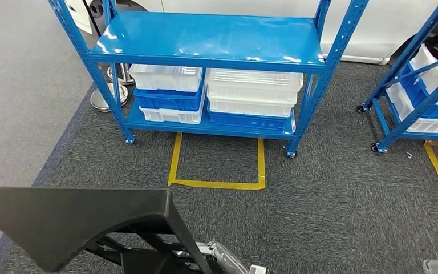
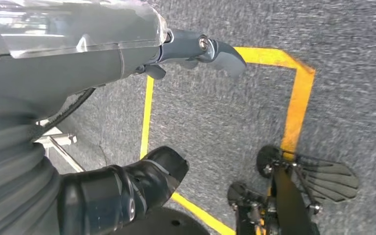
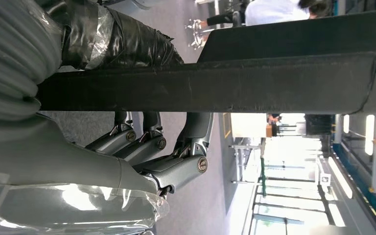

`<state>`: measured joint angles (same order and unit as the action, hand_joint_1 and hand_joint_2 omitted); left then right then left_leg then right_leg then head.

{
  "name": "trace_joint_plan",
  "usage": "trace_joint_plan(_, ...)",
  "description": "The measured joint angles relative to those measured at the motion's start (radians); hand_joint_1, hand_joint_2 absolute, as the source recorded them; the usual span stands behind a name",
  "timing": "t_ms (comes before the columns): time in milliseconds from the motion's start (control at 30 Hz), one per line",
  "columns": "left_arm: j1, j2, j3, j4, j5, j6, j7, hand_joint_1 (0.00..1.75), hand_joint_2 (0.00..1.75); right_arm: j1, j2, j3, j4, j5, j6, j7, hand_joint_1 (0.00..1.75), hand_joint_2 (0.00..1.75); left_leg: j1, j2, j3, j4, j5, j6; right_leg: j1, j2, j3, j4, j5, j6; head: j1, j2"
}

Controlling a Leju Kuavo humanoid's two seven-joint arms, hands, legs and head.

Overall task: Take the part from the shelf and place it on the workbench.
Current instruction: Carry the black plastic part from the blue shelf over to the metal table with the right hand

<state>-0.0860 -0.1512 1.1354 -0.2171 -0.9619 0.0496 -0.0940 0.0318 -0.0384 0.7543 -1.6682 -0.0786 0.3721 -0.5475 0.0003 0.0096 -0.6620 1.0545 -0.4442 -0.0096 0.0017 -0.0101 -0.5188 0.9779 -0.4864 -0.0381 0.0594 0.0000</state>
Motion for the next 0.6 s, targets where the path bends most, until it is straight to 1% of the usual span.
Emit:
trace_joint_plan(33,0.0,-0.001,0.0,0.0,0.0,0.0,0.0,0.0,1.75,0.001,-0.001,0.0,-0.002,0.0,0.001,0.0,1.75,1.75,0.004,-0.001,-0.014,0.054,-0.054,-0.005,-0.002,0.0,-0.012,-0.001,0.012,-0.003,0.0,0.0)
trace_joint_plan(67,0.001,-0.002,0.0,0.0,-0.001,0.0,0.0,0.0,1.75,0.003,-0.001,0.0,-0.003,0.0,0.001,-0.001,1.75,1.75,0.007,-0.001,-0.029,0.121,-0.104,-0.01,-0.003,-0.001,-0.026,0.0,0.022,-0.005,0.0,0.0)
trace_joint_plan(100,0.001,-0.003,0.0,0.0,-0.001,0.0,0.0,0.0,1.75,0.005,-0.002,0.0,-0.004,0.0,0.002,-0.001,1.75,1.75,0.01,-0.001,-0.037,0.182,-0.133,-0.015,-0.003,-0.001,-0.04,0.001,0.033,-0.004,0.0,0.0)
trace_joint_plan(133,0.001,-0.003,0.0,0.0,-0.002,0.001,0.0,0.0,1.75,0.007,-0.003,0.0,-0.005,0.0,0.002,-0.001,1.75,1.75,0.012,-0.001,-0.035,0.224,-0.139,-0.019,-0.004,-0.001,-0.056,0.003,0.043,-0.002,0.0,0.0)
trace_joint_plan(167,0.001,-0.003,0.0,0.0,-0.003,0.001,0.0,0.0,1.75,0.009,-0.004,-0.001,-0.006,0.0,0.002,-0.001,1.75,1.75,0.014,-0.001,-0.017,0.232,-0.121,-0.022,-0.005,-0.002,-0.072,0.007,0.053,0.001,-0.001,0.0)
trace_joint_plan(200,0.001,-0.003,0.0,0.0,-0.004,0.001,0.0,0.0,1.75,0.011,-0.004,-0.001,-0.007,0.001,0.002,-0.001,1.75,1.75,0.015,-0.001,0.018,0.206,-0.092,-0.024,-0.007,-0.002,-0.087,0.011,0.061,0.005,-0.001,0.0)
trace_joint_plan(233,0.001,-0.003,0.0,0.0,-0.005,0.001,0.0,0.0,1.75,0.012,-0.005,-0.001,-0.008,0.001,0.002,-0.001,1.75,1.75,0.017,-0.002,0.067,0.15,-0.068,-0.025,-0.009,-0.001,-0.099,0.017,0.068,0.009,-0.001,0.0)
trace_joint_plan(267,0.0,-0.003,0.0,0.0,-0.006,0.0,-0.001,0.0,1.75,0.013,-0.005,-0.002,-0.011,0.002,0.002,-0.001,1.75,1.75,0.018,-0.003,0.126,0.071,-0.059,-0.025,-0.009,-0.001,-0.111,0.023,0.075,0.014,-0.001,0.0)
trace_joint_plan(300,-0.001,-0.003,0.0,0.0,-0.007,-0.001,0.0,0.0,1.75,0.015,-0.005,-0.004,-0.015,0.003,0.002,-0.002,1.75,1.75,0.017,-0.005,0.176,-0.001,-0.065,-0.022,-0.008,-0.001,-0.12,0.029,0.082,0.02,0.0,0.0)
trace_joint_plan(333,-0.002,-0.004,0.0,0.0,-0.008,-0.002,0.002,0.0,1.75,0.016,-0.006,-0.005,-0.018,0.003,0.002,-0.002,1.75,1.75,0.016,-0.007,0.209,-0.053,-0.077,-0.018,-0.007,-0.001,-0.126,0.033,0.089,0.026,0.0,0.0)
trace_joint_plan(367,-0.002,-0.004,0.0,0.0,-0.009,-0.004,0.003,0.0,1.75,0.018,-0.006,-0.007,-0.021,0.004,0.003,-0.003,1.75,1.75,0.013,-0.009,0.226,-0.084,-0.088,-0.014,-0.006,-0.001,-0.132,0.035,0.098,0.031,0.0,0.0)
trace_joint_plan(400,-0.001,-0.004,0.0,0.0,-0.011,-0.005,0.004,0.0,1.75,0.02,-0.007,-0.008,-0.023,0.006,0.003,-0.003,1.75,1.75,0.014,-0.009,0.221,-0.092,-0.089,-0.007,-0.005,-0.001,-0.136,0.034,0.107,0.037,0.0,0.0)
trace_joint_plan(433,-0.001,-0.005,-0.001,0.0,-0.013,-0.006,0.005,0.0,1.75,0.022,-0.009,-0.01,-0.025,0.007,0.003,-0.004,1.75,1.75,0.015,-0.007,0.213,-0.092,-0.082,0.001,-0.006,0.001,-0.142,0.038,0.104,0.043,0.0,0.0)
trace_joint_plan(467,-0.001,-0.005,-0.001,0.001,-0.014,-0.006,0.006,0.0,1.75,0.024,-0.011,-0.012,-0.026,0.008,0.003,-0.004,1.75,1.75,0.016,-0.004,0.204,-0.093,-0.074,0.012,-0.006,0.003,-0.151,0.053,0.084,0.048,0.001,0.0)
trace_joint_plan(500,-0.001,-0.006,-0.001,0.001,-0.016,-0.006,0.006,0.0,1.75,0.026,-0.013,-0.013,-0.028,0.009,0.003,-0.004,1.75,1.75,0.017,0.0,0.192,-0.093,-0.064,0.024,-0.007,0.005,-0.163,0.086,0.046,0.052,0.001,0.0)
trace_joint_plan(533,-0.001,-0.006,-0.001,0.001,-0.016,-0.006,0.007,0.0,1.75,0.029,-0.014,-0.015,-0.029,0.009,0.004,-0.005,1.75,1.75,0.015,0.002,0.181,-0.09,-0.055,0.033,-0.009,0.006,-0.179,0.14,-0.007,0.055,0.001,0.0)
trace_joint_plan(567,-0.001,-0.005,-0.001,0.001,-0.016,-0.006,0.007,0.0,1.75,0.03,-0.016,-0.016,-0.03,0.009,0.004,-0.005,1.75,1.75,0.013,0.004,0.167,-0.086,-0.046,0.039,-0.01,0.006,-0.194,0.207,-0.058,0.057,0.002,0.0)
trace_joint_plan(600,-0.001,-0.005,-0.001,0.001,-0.017,-0.006,0.007,0.0,1.75,0.032,-0.018,-0.017,-0.03,0.01,0.004,-0.006,1.75,1.75,0.009,0.004,0.152,-0.081,-0.037,0.042,-0.01,0.006,-0.206,0.273,-0.091,0.058,0.002,0.0)
